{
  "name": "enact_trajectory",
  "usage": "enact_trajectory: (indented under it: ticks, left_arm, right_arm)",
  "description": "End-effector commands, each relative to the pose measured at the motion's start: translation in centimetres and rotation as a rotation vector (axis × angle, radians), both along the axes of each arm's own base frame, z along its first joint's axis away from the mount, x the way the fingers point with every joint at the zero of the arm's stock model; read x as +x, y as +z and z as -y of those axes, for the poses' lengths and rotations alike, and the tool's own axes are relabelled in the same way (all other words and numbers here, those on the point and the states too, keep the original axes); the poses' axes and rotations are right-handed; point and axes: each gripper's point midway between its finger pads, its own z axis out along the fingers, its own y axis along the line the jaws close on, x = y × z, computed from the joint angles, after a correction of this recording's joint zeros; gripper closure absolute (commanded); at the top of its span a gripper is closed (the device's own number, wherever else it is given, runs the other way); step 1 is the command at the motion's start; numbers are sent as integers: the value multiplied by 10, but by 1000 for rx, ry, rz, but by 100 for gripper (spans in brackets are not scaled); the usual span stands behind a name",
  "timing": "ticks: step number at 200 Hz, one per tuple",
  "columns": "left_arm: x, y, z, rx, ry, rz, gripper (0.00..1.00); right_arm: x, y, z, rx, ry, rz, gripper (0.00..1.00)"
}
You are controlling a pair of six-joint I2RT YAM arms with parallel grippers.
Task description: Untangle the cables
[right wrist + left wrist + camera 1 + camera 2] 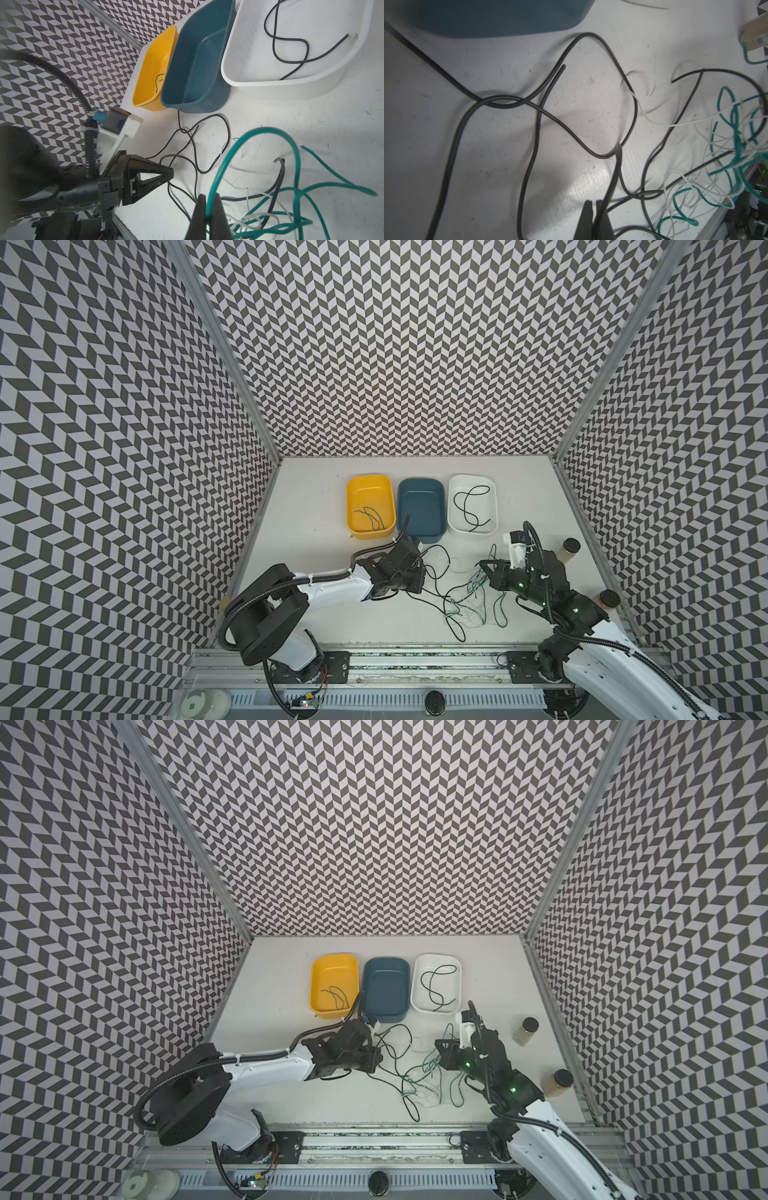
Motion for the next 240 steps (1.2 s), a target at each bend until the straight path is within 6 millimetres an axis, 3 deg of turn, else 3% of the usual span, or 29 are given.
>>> enact_trajectory:
  ticks: [1, 66, 125, 162, 182, 225, 240]
  left_arm:
    - [8, 44, -11, -25, 42, 86, 100]
    - [12, 144, -86, -93, 173, 243, 100]
    - [-3, 208, -143, -3, 223, 376, 100]
    - [-14, 277, -185, 14, 296, 526, 100]
    - [-20, 309, -189, -5, 286, 572, 100]
    - [-26, 362, -171, -135, 219, 630, 100]
    - [-22, 372, -167, -156, 211, 643, 100]
  right_arm:
    - [4, 8, 0, 25, -11, 39, 100]
    - [11, -5, -3, 2, -10, 20, 100]
    - [19, -21, -17, 0, 41, -38, 100]
    - [22, -28, -24, -10, 79, -73, 100]
    - [23, -29, -30, -4, 109, -72, 100]
    - [26, -39, -35, -20, 136, -78, 100]
    - [27, -43, -35, -32, 136, -96, 90]
